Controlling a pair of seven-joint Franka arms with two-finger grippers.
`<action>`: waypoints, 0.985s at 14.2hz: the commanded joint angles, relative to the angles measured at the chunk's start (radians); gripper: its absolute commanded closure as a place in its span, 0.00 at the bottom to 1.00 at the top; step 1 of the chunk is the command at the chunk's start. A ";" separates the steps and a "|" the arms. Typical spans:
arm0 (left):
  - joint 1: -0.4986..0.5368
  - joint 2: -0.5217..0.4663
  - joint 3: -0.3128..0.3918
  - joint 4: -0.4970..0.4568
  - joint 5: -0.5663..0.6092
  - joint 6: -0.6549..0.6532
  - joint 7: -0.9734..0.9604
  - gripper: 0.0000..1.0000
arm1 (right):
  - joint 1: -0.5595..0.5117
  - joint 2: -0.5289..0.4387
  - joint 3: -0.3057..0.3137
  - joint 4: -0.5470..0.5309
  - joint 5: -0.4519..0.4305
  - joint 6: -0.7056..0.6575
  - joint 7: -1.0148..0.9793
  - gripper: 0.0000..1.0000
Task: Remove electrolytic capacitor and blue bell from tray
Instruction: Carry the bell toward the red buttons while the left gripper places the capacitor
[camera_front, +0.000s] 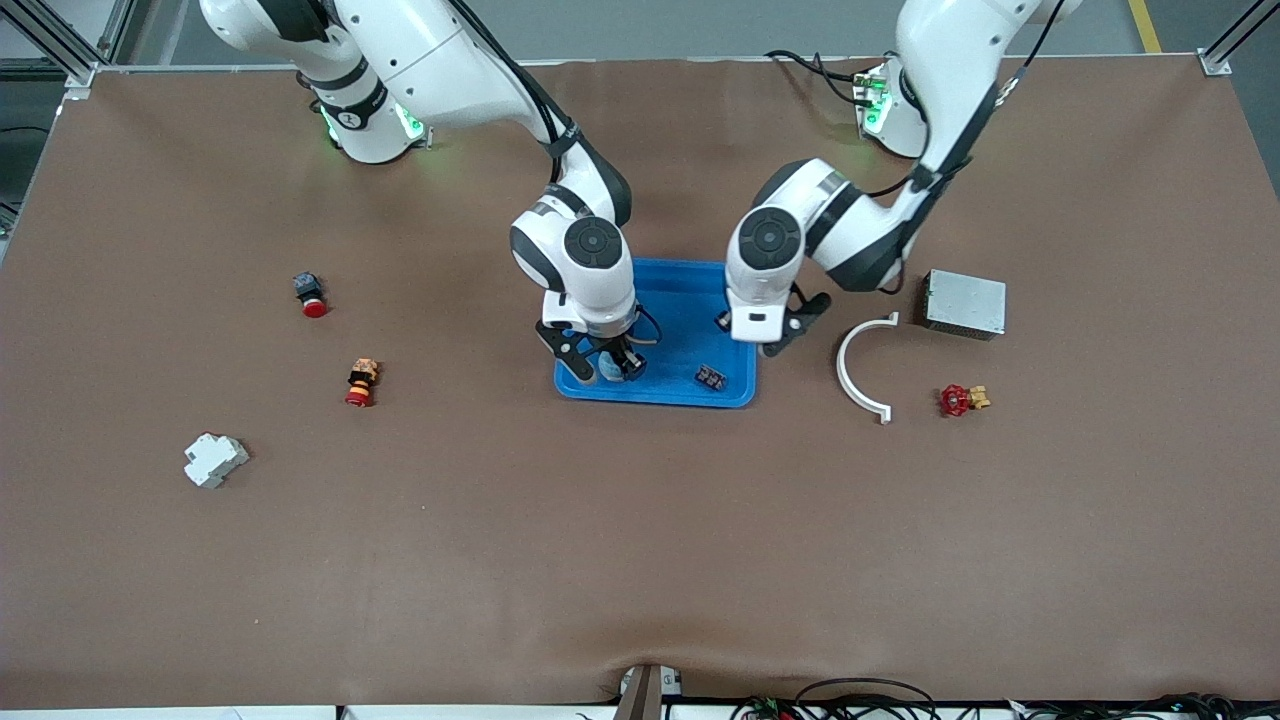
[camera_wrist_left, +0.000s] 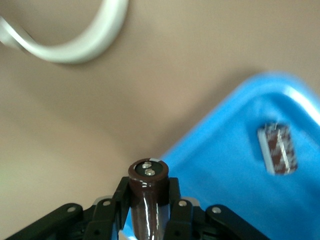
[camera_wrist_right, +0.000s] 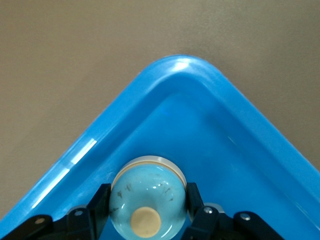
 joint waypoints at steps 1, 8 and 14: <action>0.081 -0.074 0.001 0.028 0.024 -0.109 0.098 1.00 | 0.004 -0.014 0.002 0.032 -0.017 -0.093 -0.014 1.00; 0.383 -0.011 -0.002 -0.003 0.129 -0.077 0.344 1.00 | -0.108 -0.263 0.004 0.023 0.002 -0.465 -0.405 1.00; 0.428 0.115 0.001 -0.040 0.166 0.032 0.355 1.00 | -0.339 -0.399 0.002 -0.057 0.002 -0.531 -0.900 1.00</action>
